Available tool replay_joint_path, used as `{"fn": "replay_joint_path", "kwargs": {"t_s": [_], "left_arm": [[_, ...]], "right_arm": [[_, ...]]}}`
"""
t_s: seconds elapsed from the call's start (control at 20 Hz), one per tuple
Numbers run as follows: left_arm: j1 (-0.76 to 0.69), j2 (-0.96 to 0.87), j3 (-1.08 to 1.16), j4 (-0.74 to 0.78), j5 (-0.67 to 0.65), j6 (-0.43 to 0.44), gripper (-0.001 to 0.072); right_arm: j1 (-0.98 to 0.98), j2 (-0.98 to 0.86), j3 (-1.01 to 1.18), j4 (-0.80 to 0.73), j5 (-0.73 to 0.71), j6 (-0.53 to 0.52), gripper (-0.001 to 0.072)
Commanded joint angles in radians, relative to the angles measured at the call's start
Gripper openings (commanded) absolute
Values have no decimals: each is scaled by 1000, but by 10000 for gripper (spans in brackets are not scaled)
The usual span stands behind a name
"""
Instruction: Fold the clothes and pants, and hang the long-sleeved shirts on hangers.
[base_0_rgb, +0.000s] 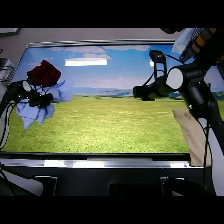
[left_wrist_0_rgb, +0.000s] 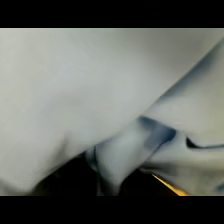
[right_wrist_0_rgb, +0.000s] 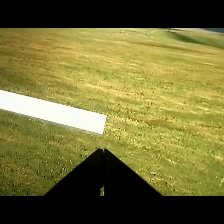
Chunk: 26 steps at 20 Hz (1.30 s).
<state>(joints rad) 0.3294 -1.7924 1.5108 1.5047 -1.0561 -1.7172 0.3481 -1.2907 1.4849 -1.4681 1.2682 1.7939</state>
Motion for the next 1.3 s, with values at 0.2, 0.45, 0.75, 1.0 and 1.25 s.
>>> {"fn": "replay_joint_path", "kwargs": {"t_s": [0.2, 0.45, 0.75, 1.0, 1.25], "left_arm": [[-315, 182, 11, -365, -174, 102, 14], [-696, 134, 11, -451, -84, -34, 14], [-867, 29, 11, -463, -63, -134, 253], [-729, 191, 11, -394, -154, -48, 547], [-476, 354, 11, -303, -181, -18, 547]], "right_arm": [[-1, 106, 0, -243, 148, -26, 41], [-22, 227, -2, -465, 213, -49, 40], [-378, 245, -37, -282, 197, -76, 39], [-726, 224, -317, 266, 16, -164, 172], [-652, 149, -613, 735, 10, -369, 271]]}}
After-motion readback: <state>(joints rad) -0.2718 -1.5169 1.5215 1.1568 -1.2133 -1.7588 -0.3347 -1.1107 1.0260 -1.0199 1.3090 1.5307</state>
